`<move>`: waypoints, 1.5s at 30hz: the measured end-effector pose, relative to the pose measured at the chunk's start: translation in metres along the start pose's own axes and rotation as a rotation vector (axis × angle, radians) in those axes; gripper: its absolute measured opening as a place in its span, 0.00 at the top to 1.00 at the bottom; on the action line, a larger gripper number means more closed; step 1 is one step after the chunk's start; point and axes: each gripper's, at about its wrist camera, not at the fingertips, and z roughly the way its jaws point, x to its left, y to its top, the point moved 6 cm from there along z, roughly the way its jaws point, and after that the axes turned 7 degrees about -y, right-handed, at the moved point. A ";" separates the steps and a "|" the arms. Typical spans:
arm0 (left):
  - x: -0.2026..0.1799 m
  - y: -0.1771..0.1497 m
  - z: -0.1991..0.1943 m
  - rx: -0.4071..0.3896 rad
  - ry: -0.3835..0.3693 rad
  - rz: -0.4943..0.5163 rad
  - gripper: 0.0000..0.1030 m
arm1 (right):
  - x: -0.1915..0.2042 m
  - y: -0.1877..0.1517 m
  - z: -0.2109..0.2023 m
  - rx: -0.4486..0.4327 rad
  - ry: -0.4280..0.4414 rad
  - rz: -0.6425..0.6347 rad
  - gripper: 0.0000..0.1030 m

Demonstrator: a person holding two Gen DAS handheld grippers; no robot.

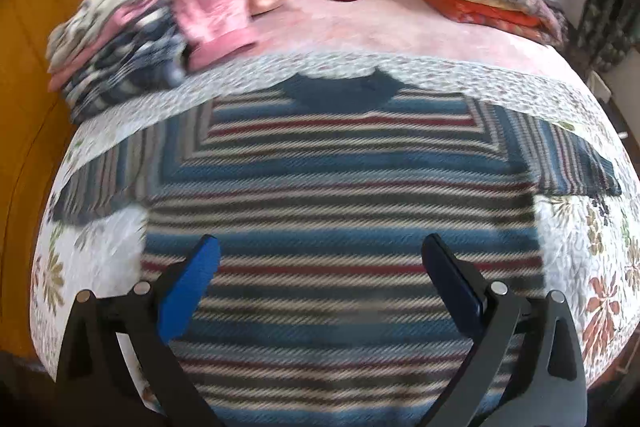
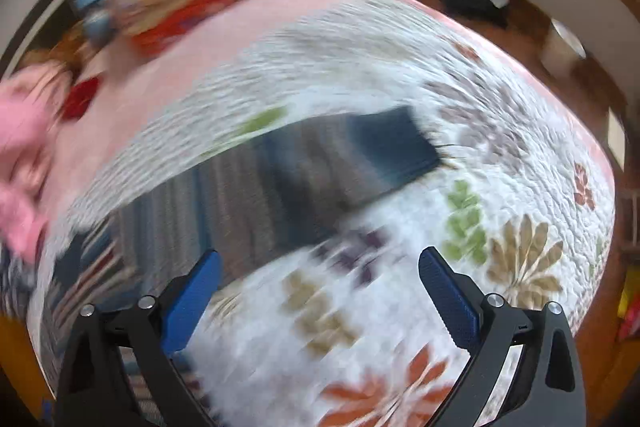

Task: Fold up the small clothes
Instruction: 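Grasp the sweater sleeve cuff with the right tool and lift it, then fold the held sleeve across the sweater body with the right tool, release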

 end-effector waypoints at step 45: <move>0.008 0.021 0.092 0.062 -0.007 -0.049 0.03 | -0.002 0.067 0.052 -0.014 0.202 0.005 0.92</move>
